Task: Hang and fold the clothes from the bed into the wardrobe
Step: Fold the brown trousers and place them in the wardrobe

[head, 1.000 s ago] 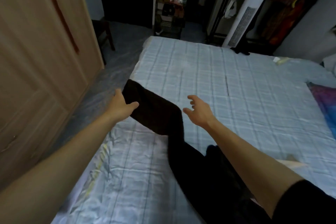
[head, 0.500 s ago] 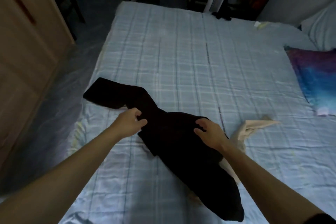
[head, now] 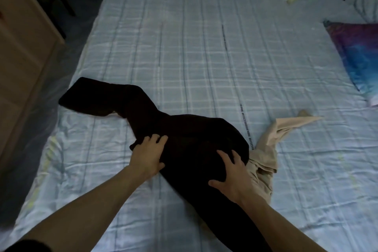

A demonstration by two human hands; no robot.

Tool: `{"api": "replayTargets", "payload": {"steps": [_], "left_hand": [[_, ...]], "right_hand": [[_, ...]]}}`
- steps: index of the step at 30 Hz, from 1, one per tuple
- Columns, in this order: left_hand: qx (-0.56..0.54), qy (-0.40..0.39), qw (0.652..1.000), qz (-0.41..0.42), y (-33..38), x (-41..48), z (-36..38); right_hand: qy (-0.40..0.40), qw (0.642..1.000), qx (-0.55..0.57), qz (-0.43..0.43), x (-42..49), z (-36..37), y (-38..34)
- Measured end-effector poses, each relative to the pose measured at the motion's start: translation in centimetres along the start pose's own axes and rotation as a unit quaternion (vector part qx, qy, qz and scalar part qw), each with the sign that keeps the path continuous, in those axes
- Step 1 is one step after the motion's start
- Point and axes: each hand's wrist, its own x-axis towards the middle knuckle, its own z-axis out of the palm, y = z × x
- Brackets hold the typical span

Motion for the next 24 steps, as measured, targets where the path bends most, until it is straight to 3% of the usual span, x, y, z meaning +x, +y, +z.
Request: {"api": "replayTargets", "payload": {"steps": [4,9,17,24], "left_hand": [[0.007,-0.010,1.000,-0.021,-0.6,2.5,1.4],[0.076,-0.021,0.997,-0.011,0.0,3.4,4.0],[0.077,0.127,0.984,0.102,-3.6,4.3,-4.5],[0.139,0.267,0.951,0.073,-11.9,6.9,-17.2]], "right_hand": [[0.052,0.998,0.029,-0.008,1.3,0.3,0.2],[0.058,0.997,0.050,-0.026,2.1,0.3,-0.2],[0.078,0.988,0.044,-0.124,5.0,-3.8,-5.3],[0.121,0.957,0.029,-0.260,7.5,-6.1,-12.0]]}}
